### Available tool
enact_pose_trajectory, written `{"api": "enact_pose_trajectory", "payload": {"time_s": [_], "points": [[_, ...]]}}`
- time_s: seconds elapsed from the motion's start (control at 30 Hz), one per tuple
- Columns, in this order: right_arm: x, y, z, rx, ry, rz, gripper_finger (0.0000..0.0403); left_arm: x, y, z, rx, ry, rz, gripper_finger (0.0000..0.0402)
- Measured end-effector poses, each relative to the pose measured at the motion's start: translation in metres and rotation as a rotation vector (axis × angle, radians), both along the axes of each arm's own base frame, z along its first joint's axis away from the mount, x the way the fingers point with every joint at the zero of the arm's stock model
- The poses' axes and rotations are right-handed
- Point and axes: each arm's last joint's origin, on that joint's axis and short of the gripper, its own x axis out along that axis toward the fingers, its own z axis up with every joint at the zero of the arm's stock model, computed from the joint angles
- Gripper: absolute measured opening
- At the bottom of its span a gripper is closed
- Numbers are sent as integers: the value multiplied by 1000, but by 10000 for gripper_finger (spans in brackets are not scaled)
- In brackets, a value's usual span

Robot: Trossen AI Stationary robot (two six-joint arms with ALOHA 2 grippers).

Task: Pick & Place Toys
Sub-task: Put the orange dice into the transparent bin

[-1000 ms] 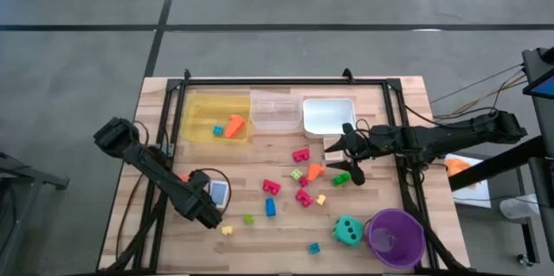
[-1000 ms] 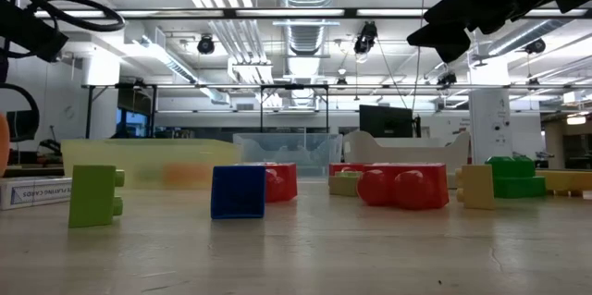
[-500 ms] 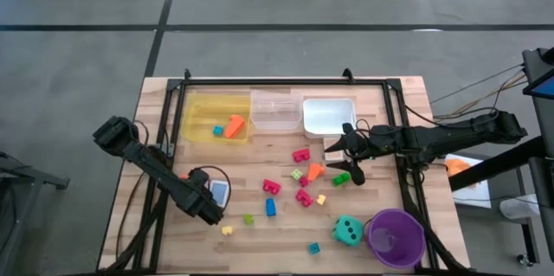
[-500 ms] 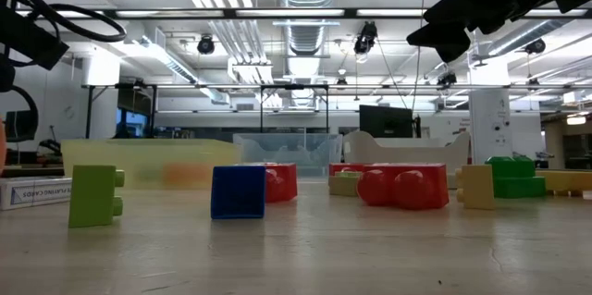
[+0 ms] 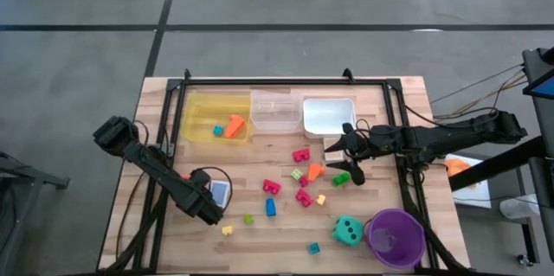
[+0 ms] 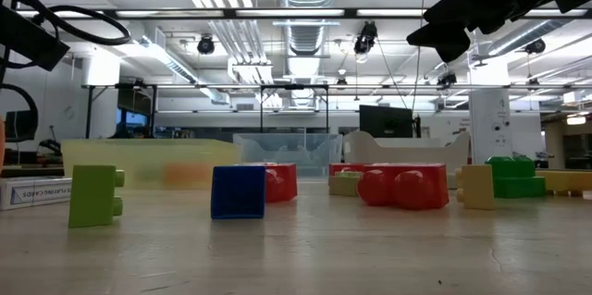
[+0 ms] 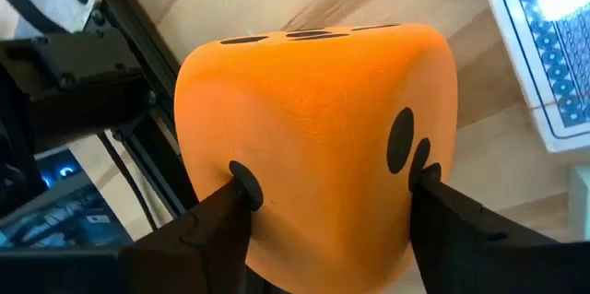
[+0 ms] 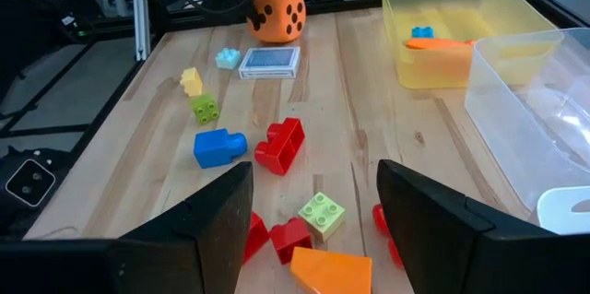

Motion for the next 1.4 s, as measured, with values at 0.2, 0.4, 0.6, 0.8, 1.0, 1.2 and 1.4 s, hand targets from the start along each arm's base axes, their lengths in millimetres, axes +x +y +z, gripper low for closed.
{"api": "enact_pose_trajectory", "payload": {"time_s": [0.2,0.4,0.6,0.8,1.0,1.2,1.4], "points": [[0,0,0,0,0,0,230,-1,1,0,19,2,33,228],[0,0,0,0,0,0,230,-1,1,0,20,1,37,228],[0,0,0,0,0,0,230,0,0,2,7,10,2,228],[0,0,0,0,0,0,230,4,-1,13,19,-25,-22,214],[0,0,0,0,-2,0,230,7,-2,21,-1,-93,-32,209],[0,0,0,0,-4,0,230,8,-3,24,-21,-117,-29,208],[0,0,0,0,-4,0,230,9,-4,27,-24,-147,-28,207]]}}
